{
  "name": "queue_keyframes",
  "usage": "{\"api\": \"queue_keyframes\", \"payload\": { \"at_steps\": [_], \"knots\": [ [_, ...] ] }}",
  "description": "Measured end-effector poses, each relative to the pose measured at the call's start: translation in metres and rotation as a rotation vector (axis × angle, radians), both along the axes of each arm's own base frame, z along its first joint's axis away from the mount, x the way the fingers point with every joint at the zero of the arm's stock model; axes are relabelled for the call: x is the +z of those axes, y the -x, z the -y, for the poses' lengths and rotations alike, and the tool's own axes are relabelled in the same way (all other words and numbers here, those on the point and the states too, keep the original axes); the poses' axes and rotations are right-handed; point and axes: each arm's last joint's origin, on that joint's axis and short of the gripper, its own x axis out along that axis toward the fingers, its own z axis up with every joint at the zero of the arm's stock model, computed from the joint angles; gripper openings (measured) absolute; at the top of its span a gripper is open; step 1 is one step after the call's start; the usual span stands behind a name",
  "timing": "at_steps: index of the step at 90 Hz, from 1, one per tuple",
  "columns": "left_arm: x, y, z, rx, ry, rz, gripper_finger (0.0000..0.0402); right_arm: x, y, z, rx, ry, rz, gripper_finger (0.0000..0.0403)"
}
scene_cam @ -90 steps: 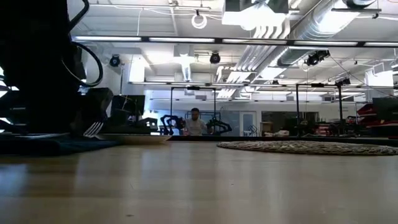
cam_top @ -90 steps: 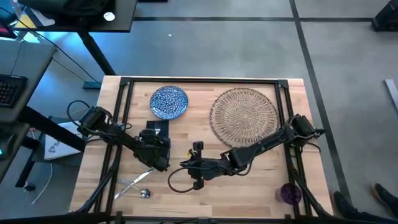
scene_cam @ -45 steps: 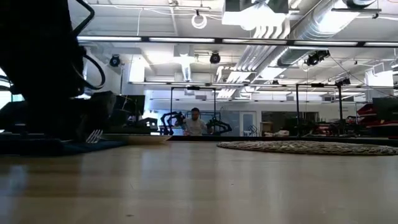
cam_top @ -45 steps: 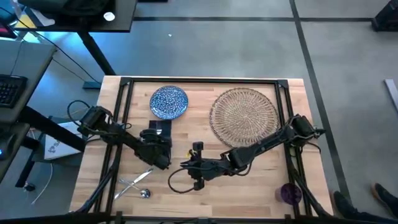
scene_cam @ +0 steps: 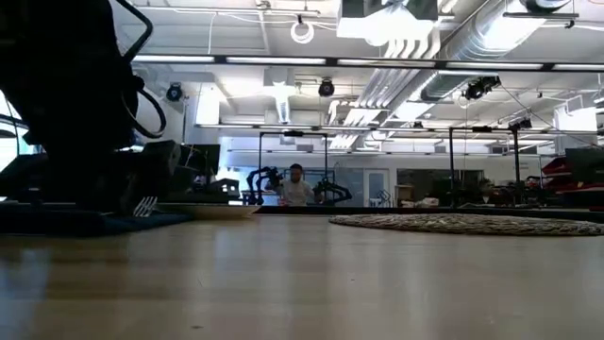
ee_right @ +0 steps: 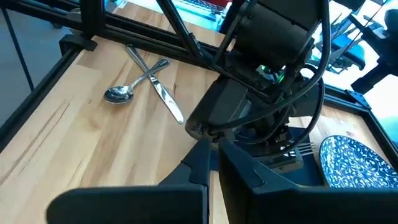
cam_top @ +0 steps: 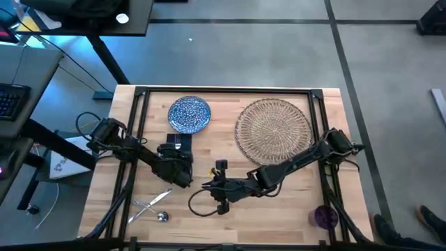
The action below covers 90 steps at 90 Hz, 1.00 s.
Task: Set table place
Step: Put the silver fork on the blue table napkin, then move the brown placemat to the center of the table
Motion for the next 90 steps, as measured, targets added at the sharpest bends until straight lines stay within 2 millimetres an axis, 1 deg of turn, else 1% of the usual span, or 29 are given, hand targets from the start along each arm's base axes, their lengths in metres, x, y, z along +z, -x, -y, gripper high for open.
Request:
{"api": "queue_keyframes", "payload": {
  "at_steps": [41, 49, 59, 75, 81, 90],
  "knots": [
    [0.001, 0.004, 0.001, -0.012, -0.007, -0.044, 0.0087, 0.000, 0.000, 0.000, 0.003, 0.000, 0.000, 0.0000],
    [0.004, 0.004, 0.000, -0.025, -0.007, -0.055, 0.0097, 0.000, 0.000, 0.000, 0.003, -0.001, 0.000, 0.0000],
    [0.015, 0.009, -0.001, -0.028, -0.021, -0.086, 0.0106, 0.000, 0.000, 0.000, 0.003, -0.001, 0.000, 0.0000],
    [0.049, 0.018, 0.004, -0.081, -0.102, -0.160, 0.0108, -0.001, 0.000, 0.000, 0.000, 0.006, -0.011, 0.0000],
    [0.060, 0.024, 0.008, -0.117, -0.131, -0.181, 0.0108, -0.005, -0.002, 0.002, -0.022, -0.002, -0.016, 0.0000],
    [0.071, 0.034, 0.015, -0.189, -0.162, -0.208, 0.0108, -0.022, -0.009, 0.007, -0.060, -0.020, -0.049, 0.0000]
  ]
}}
